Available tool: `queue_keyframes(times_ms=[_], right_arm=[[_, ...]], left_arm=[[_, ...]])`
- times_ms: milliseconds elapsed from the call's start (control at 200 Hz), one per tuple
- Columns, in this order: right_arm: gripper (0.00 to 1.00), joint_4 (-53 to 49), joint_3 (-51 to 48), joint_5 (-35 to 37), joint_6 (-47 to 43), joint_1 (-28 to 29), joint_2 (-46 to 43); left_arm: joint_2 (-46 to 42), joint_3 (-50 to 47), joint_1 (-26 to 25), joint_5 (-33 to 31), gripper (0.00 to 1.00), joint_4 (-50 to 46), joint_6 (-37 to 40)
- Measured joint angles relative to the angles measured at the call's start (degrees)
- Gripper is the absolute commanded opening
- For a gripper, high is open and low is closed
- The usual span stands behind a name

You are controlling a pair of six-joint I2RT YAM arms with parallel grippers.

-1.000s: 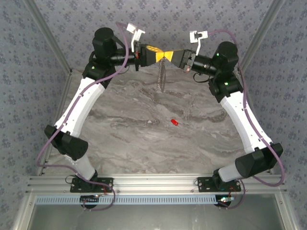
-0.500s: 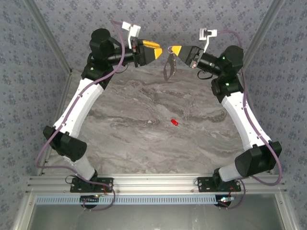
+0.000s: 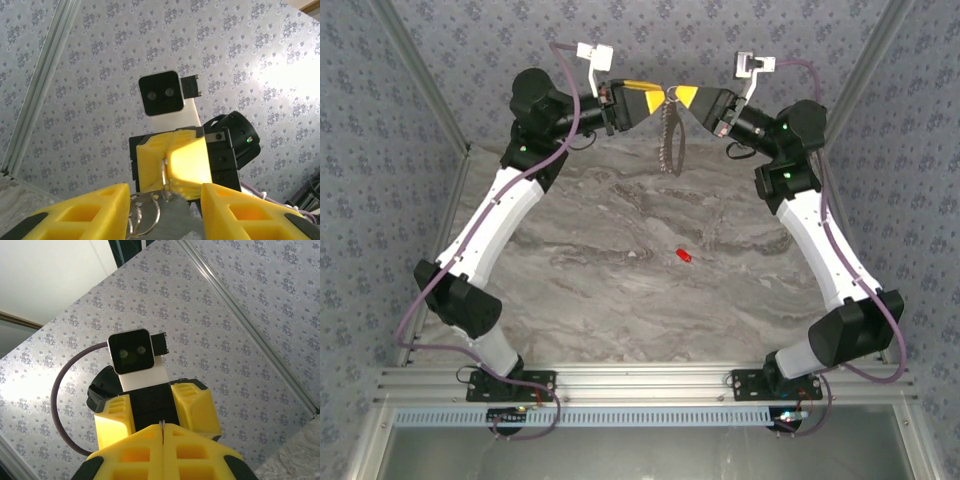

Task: Put the keys on the keyring

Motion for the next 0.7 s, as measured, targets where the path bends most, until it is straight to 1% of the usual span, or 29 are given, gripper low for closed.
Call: queue_keyframes(times_ms=[155,545,700], right_arm=[[0.0,0.4,0.0,0.6,0.3,0.3,0.1],[0.0,1.1,0.0,0.9,0.5,0.9,0.6],[0.0,1.3,0.0,0.9,0.7,1.1,1.0]], left_arm=[[0.0,0.0,-0.1,-0.5,0.41,1.4,-1.0],[0.3,0.0,-0.4,-1.1,0.4,1.6,-1.2],[0.3,0.0,-0.8,-1.2,0.36,1.6,-1.2]])
